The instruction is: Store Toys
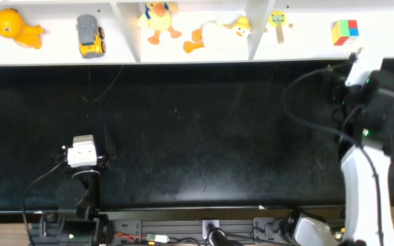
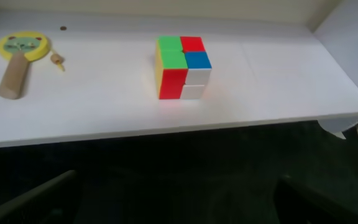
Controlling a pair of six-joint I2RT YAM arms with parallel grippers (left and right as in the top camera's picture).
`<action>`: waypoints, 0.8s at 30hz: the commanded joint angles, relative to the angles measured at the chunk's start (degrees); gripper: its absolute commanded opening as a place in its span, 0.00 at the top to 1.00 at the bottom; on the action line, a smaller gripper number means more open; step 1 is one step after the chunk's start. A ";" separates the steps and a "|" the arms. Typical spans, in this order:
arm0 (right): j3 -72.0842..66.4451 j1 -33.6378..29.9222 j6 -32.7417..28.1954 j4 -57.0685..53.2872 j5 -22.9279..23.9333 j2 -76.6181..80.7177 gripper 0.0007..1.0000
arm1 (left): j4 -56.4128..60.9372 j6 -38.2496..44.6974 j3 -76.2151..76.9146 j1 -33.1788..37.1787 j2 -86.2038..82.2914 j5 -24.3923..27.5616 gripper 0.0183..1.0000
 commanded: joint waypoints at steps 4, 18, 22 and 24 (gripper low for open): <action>-8.55 8.04 5.07 2.25 8.28 -10.08 0.00 | -0.07 0.83 -0.22 -0.42 -0.59 0.57 0.00; -26.82 15.78 10.84 15.52 25.20 -19.08 0.01 | -0.07 0.83 -0.22 -0.42 -0.59 0.59 0.00; -31.36 15.93 12.50 16.13 24.30 -23.17 0.00 | -0.07 0.83 -0.22 -0.42 -0.59 0.59 0.00; -33.31 16.50 12.39 16.83 21.94 -25.97 0.01 | -0.07 0.83 -0.22 -0.42 -0.59 0.59 0.00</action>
